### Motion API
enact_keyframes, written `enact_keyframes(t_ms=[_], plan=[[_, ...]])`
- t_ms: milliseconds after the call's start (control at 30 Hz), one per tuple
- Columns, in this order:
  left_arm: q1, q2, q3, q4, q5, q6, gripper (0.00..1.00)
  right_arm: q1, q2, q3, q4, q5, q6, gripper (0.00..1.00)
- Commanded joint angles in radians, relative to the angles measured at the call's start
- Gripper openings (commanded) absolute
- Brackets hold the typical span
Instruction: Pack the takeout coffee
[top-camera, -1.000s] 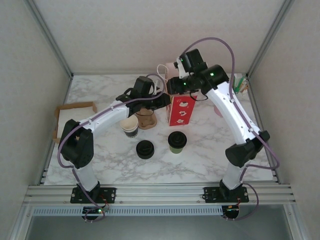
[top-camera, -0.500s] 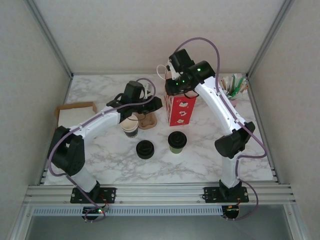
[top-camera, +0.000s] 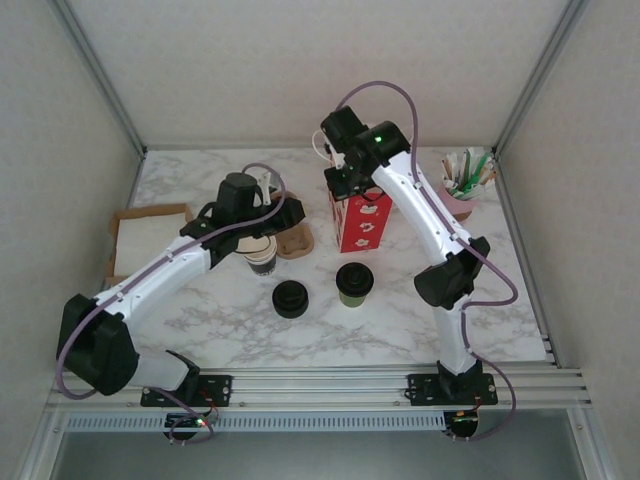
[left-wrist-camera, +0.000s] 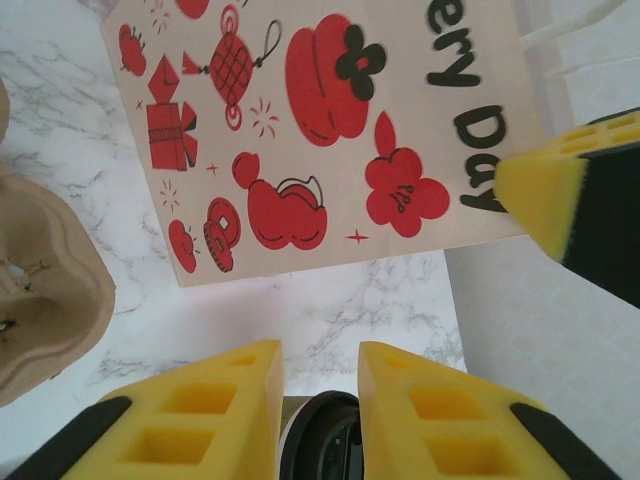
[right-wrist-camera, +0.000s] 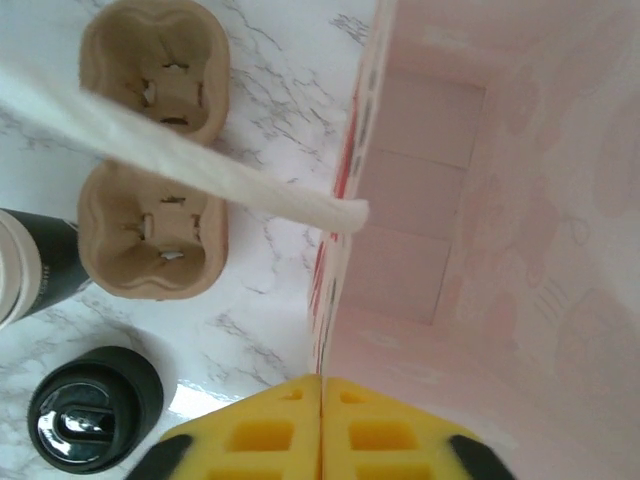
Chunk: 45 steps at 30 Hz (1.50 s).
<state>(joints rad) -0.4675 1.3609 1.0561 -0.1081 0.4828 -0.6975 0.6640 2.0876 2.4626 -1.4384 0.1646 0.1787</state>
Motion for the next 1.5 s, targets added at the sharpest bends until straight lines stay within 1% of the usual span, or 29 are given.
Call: enact_keyframes(t_ms=[0, 100, 167, 300, 400, 500, 600, 733, 867, 1033, 1200, 1267, 1333, 1467], plan=[[0.007, -0.083, -0.062, 0.073, -0.043, -0.026, 0.27, 0.010, 0.032, 0.083, -0.118, 0.092, -0.010, 0.00], [0.007, -0.110, -0.084, 0.086, -0.050, -0.031, 0.27, 0.010, 0.007, 0.079, -0.136, 0.140, -0.016, 0.00], [0.007, -0.123, -0.091, 0.085, -0.043, -0.030, 0.27, 0.011, -0.024, 0.041, -0.128, 0.187, -0.028, 0.00], [0.008, -0.167, -0.098, 0.044, -0.059, -0.016, 0.27, 0.010, -0.049, 0.011, -0.158, 0.262, -0.024, 0.00], [0.009, -0.210, -0.106, 0.011, -0.065, -0.010, 0.27, 0.009, -0.103, -0.068, -0.139, 0.292, -0.008, 0.00], [0.013, -0.250, -0.123, -0.005, -0.070, -0.007, 0.27, 0.010, -0.149, -0.118, -0.140, 0.292, 0.024, 0.00], [0.018, -0.272, -0.134, -0.018, -0.064, -0.007, 0.27, 0.010, -0.207, -0.208, -0.124, 0.279, 0.046, 0.00], [0.020, -0.293, -0.151, -0.025, -0.061, -0.013, 0.27, 0.010, -0.277, -0.303, -0.107, 0.299, 0.060, 0.00], [0.020, -0.309, -0.151, -0.041, -0.065, -0.015, 0.27, 0.014, -0.346, -0.369, -0.097, 0.255, 0.071, 0.00], [0.027, -0.315, -0.139, -0.072, -0.074, -0.010, 0.28, 0.023, -0.444, -0.491, -0.064, 0.209, 0.084, 0.00], [0.034, -0.312, -0.128, -0.095, -0.083, -0.005, 0.29, 0.026, -0.498, -0.597, -0.028, 0.204, 0.082, 0.00], [0.038, -0.315, -0.124, -0.111, -0.096, -0.002, 0.36, 0.026, -0.510, -0.612, -0.028, 0.202, 0.087, 0.16], [0.045, -0.319, -0.114, -0.134, -0.112, 0.004, 0.41, 0.028, -0.528, -0.614, -0.026, 0.191, 0.095, 0.25], [0.068, -0.341, -0.088, -0.203, -0.150, 0.020, 0.48, 0.034, -0.565, -0.601, -0.035, 0.169, 0.115, 0.31]])
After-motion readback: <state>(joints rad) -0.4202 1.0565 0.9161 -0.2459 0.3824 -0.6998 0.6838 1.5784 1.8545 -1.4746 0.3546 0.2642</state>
